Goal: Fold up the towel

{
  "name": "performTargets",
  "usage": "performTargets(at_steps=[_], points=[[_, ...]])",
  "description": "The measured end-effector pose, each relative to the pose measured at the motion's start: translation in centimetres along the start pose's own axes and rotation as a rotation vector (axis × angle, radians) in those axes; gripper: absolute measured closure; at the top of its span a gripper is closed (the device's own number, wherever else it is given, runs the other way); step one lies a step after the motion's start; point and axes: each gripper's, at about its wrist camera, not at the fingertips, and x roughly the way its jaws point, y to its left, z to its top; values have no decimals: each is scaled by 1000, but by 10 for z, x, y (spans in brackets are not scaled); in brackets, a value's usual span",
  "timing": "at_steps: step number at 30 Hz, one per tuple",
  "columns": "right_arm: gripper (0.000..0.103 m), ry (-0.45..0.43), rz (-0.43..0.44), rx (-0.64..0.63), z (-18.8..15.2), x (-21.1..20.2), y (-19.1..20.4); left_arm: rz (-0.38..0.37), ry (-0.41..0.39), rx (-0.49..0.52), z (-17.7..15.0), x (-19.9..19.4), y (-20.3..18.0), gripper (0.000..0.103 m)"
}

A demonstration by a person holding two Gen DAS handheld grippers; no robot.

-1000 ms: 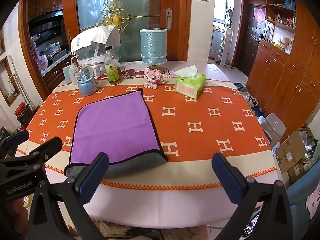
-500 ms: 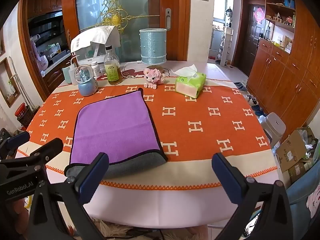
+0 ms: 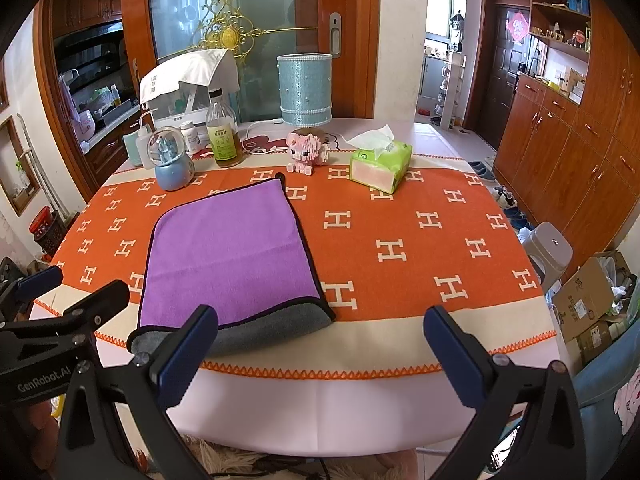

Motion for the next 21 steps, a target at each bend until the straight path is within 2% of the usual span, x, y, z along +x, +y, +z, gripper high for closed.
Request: performTargets(at_steps=[21], points=[[0,3,-1,0,-1,0,1,-2,5,2,-2,0,1,1]])
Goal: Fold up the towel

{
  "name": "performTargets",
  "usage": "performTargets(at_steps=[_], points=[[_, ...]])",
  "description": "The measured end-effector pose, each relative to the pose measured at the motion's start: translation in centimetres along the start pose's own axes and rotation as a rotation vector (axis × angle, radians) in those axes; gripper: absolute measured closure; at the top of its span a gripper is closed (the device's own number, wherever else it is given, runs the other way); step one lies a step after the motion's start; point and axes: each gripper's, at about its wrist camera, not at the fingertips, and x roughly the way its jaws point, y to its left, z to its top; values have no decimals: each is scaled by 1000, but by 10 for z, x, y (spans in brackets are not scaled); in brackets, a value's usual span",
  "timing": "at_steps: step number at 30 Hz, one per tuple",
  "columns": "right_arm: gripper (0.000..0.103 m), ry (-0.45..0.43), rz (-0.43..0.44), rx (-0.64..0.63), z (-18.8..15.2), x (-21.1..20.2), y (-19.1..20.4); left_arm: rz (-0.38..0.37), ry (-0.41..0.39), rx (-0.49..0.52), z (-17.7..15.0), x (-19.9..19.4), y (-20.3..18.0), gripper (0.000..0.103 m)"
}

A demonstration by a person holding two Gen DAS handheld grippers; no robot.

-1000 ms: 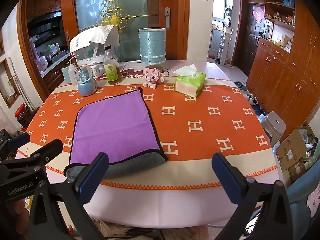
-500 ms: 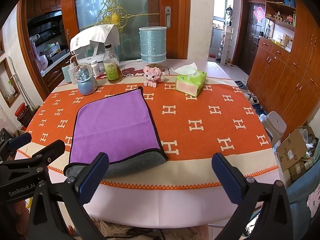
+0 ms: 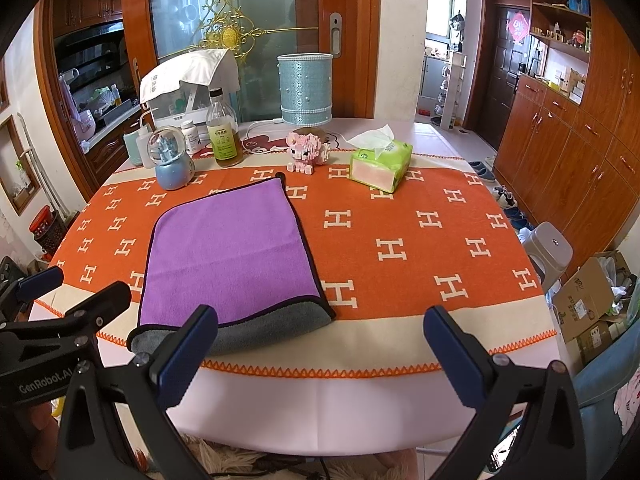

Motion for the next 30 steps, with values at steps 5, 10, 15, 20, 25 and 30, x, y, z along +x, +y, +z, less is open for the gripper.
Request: performTargets(at_steps=[5,10,15,20,25,30], points=[[0,0,1,1,0,0,0,1,0,1,0,0,0,1],[0,-1,-1,1,0,-1,0,1,1,2,0,0,0,1],[0,0,1,0,0,-2,0,2,0,1,1,0,0,1],[0,-1,0,1,0,-3,1,0,0,0,0,0,0,1],[0,-2,0,0,2,-5,0,0,-1,1,0,0,-1,1],[0,-3,-1,0,2,-3,1,-5,-8,-3,2,-3,1,1]])
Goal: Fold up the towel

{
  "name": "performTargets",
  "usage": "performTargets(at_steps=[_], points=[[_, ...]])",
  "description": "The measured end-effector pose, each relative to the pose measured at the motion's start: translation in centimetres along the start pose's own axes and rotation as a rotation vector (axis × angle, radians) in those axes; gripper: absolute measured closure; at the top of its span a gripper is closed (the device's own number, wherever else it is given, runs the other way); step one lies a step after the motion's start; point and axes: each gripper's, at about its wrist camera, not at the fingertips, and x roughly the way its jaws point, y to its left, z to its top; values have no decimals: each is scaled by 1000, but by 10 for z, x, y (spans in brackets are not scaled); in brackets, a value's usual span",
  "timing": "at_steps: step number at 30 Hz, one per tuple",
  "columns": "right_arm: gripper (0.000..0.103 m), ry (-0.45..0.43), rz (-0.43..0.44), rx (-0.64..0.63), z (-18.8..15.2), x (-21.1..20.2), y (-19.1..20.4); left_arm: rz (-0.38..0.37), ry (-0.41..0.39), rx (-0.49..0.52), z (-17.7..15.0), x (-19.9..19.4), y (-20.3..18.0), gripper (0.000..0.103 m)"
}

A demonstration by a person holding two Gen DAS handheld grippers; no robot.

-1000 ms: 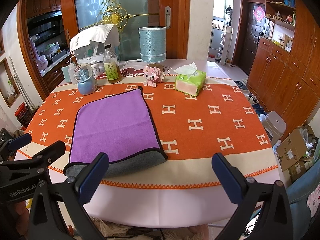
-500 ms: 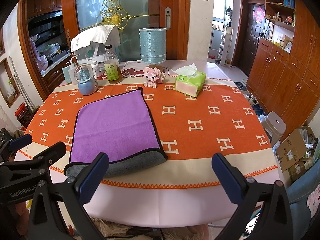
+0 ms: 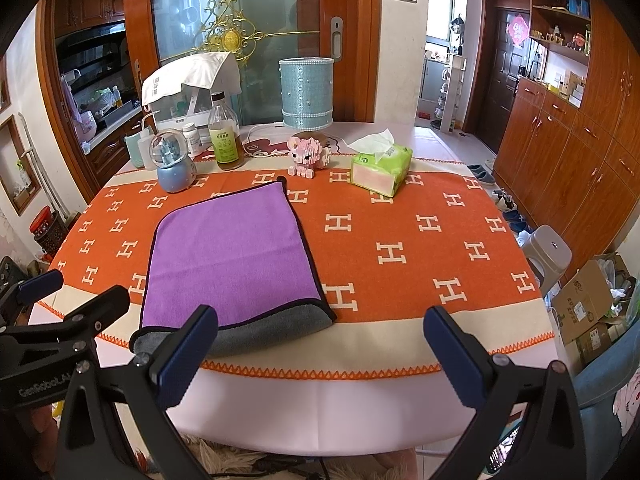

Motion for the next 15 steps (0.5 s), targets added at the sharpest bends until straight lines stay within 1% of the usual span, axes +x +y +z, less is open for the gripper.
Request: performTargets(at_steps=[4,5,9,15], points=[[0,-12,-4,-4,3,3,0,2,-28,-15,8,-10,7,1],[0,-21,-5,-8,6,-3,1,0,-36,-16,10,-12,8,1],[0,-59,-15,-12,17,-8,-1,-24,-55,-28,20,-18,18,1],[0,-95,-24,-28,32,-7,-2,21,-77,-58,29,-17,35,1]])
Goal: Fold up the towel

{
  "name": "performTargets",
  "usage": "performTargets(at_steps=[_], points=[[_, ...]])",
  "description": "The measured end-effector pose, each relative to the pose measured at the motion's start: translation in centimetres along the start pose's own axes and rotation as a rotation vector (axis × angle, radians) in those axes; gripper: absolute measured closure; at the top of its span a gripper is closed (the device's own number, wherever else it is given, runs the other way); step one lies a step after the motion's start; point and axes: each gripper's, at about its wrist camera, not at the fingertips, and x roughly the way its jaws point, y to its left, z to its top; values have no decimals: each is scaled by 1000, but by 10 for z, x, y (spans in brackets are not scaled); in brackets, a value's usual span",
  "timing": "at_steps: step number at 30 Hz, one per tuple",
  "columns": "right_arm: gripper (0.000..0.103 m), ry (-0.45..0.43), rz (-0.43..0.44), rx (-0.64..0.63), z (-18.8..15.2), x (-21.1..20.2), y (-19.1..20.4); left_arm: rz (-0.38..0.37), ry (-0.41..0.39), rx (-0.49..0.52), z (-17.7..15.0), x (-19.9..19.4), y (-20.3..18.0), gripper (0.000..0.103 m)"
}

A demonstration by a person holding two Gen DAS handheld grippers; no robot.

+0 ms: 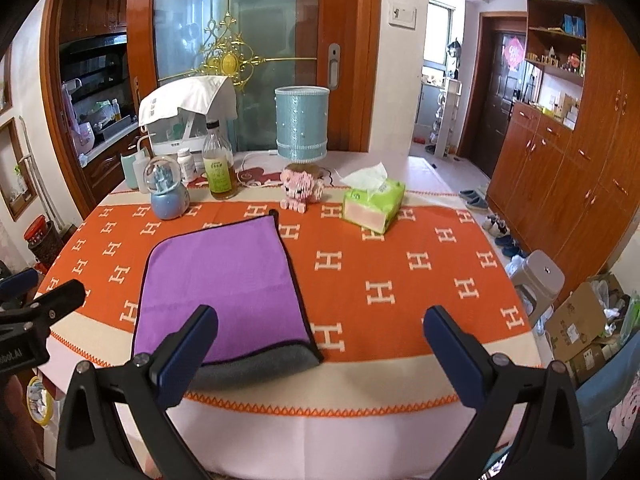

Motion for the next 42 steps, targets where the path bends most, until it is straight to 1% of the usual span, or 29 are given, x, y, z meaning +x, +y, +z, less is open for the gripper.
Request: performTargets(at_steps=[6,11,14,16,18,20,21,23,25,28,31,33,34,35,37,39,42], points=[[0,-20,10,-18,13,1,1,12,4,-22,5,5,13,1],[0,-41,12,-28,21,0,1,33,-13,0,4,7,18,1],[0,-47,0,-45,23,3,2,35,-32,6,-1,10,21,1],[0,-46,-1,-59,24,7,2,50,-41,16,-5,16,24,1],[0,-47,3,-76,24,13,2,86,-22,24,-9,28,27,1],[1,-39,8,-92,23,21,2,97,23,32,-14,42,30,1],[1,-30,16,-94,22,25,2,90,59,31,-18,51,34,1],[1,-7,46,-95,20,34,2,78,100,23,-25,63,40,1],[1,19,71,-97,18,44,2,76,141,15,-34,76,46,3],[1,40,106,-123,12,61,3,40,192,3,-50,91,56,4],[1,43,141,-170,4,77,5,-4,201,-14,-64,100,64,5],[4,49,167,-208,-4,89,4,-17,196,-24,-73,104,71,5],[8,57,184,-223,-7,95,4,-29,200,-32,-76,106,73,5],[12,71,207,-240,-12,101,3,-53,210,-46,-78,108,76,5],[17,93,245,-272,-19,112,4,-119,254,-75,-83,115,81,5],[18,110,273,-300,-26,121,4,-161,285,-80,-87,122,83,9],[22,143,326,-334,-37,135,2,-164,304,-57,-92,131,80,10]])
